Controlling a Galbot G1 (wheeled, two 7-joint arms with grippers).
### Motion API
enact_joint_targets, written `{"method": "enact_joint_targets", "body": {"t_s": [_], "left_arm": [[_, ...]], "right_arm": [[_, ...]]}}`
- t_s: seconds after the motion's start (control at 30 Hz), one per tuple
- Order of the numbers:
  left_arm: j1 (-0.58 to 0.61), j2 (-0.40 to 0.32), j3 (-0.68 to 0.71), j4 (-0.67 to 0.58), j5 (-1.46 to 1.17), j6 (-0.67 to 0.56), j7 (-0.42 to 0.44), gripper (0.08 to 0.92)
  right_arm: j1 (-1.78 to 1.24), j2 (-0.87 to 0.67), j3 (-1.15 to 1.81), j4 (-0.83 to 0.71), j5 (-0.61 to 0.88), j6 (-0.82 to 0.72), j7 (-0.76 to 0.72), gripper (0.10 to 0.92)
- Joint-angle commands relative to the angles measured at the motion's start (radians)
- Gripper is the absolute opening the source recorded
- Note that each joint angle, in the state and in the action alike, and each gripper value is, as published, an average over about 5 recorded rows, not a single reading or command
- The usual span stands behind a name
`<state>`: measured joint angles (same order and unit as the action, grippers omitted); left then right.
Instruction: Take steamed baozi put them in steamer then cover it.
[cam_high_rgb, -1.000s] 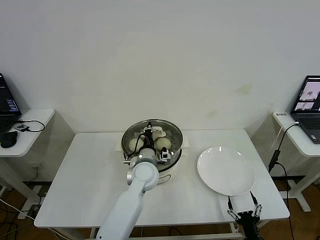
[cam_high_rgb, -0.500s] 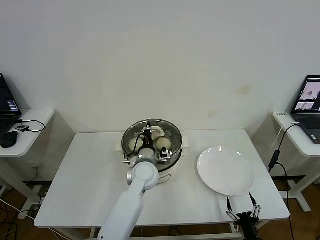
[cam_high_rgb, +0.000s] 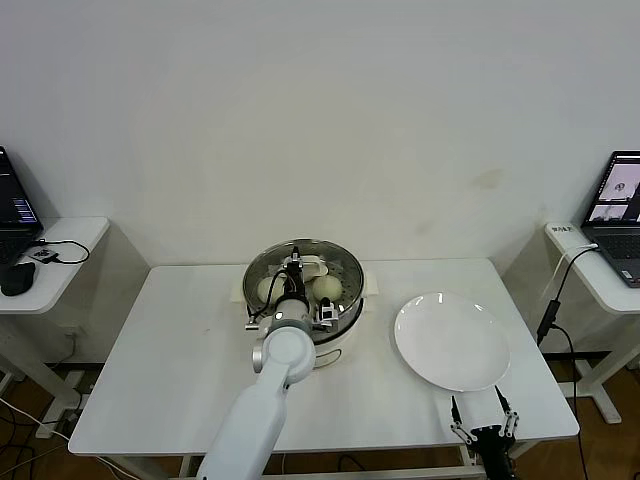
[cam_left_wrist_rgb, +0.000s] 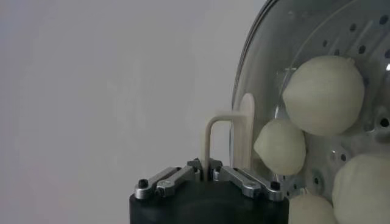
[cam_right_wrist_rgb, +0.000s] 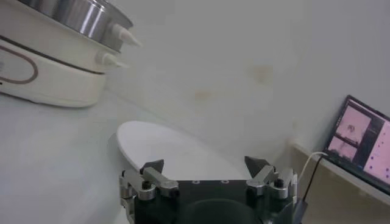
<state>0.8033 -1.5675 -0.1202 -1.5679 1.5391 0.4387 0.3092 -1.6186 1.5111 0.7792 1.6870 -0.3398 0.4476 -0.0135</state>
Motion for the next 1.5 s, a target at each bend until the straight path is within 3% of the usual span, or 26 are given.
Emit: {"method": "enact_joint_targets", "body": {"t_s": [0.03,0.17,0.37,0.57,0.83,0.97,1.07,1.17,1.23,1.33,1.5], "left_arm": [[0.008,-0.004,-0.007,0.005,-0.005,-0.009,-0.010,0.144],[0.014,-0.005,-0.008,-0.003,-0.009,-0.014,-0.020,0.182],[0.044,0.008,0.001,-0.073,-0.023,-0.014,-0.018,0.347],[0.156,0.048,0.023,-0.250,-0.061,-0.013,-0.015,0.520],[0.412,0.156,0.005,-0.535,-0.215,-0.038,-0.073,0.753],[0.572,0.247,-0.071,-0.704,-0.440,-0.062,-0.171,0.813],[0.702,0.323,-0.198,-0.773,-0.809,-0.118,-0.320,0.821],[0.786,0.356,-0.359,-0.746,-1.360,-0.304,-0.516,0.823],[0.828,0.344,-0.450,-0.708,-1.638,-0.420,-0.589,0.823],[0.906,0.348,-0.516,-0.665,-1.828,-0.483,-0.602,0.823],[1.038,0.362,-0.497,-0.558,-1.876,-0.622,-0.574,0.823]], "right_arm": [[-0.001,-0.001,0.000,0.000,0.000,0.002,-0.001,0.823],[-0.003,-0.002,0.000,0.000,0.000,0.003,-0.002,0.823],[-0.005,-0.002,-0.001,0.000,-0.001,0.004,-0.002,0.823],[-0.005,-0.001,-0.002,-0.002,-0.004,0.003,-0.002,0.823],[-0.002,0.001,-0.007,-0.017,-0.004,0.005,-0.002,0.823],[0.003,-0.001,-0.011,-0.027,0.006,0.008,-0.003,0.823],[0.004,-0.008,-0.017,-0.026,0.032,0.014,-0.005,0.823],[0.001,-0.018,-0.028,-0.019,0.062,0.033,-0.008,0.823],[-0.005,-0.027,-0.039,-0.009,0.087,0.049,-0.009,0.823],[-0.020,-0.042,-0.056,0.015,0.143,0.057,-0.016,0.823],[-0.063,-0.083,-0.076,0.065,0.235,0.017,-0.052,0.823]]}}
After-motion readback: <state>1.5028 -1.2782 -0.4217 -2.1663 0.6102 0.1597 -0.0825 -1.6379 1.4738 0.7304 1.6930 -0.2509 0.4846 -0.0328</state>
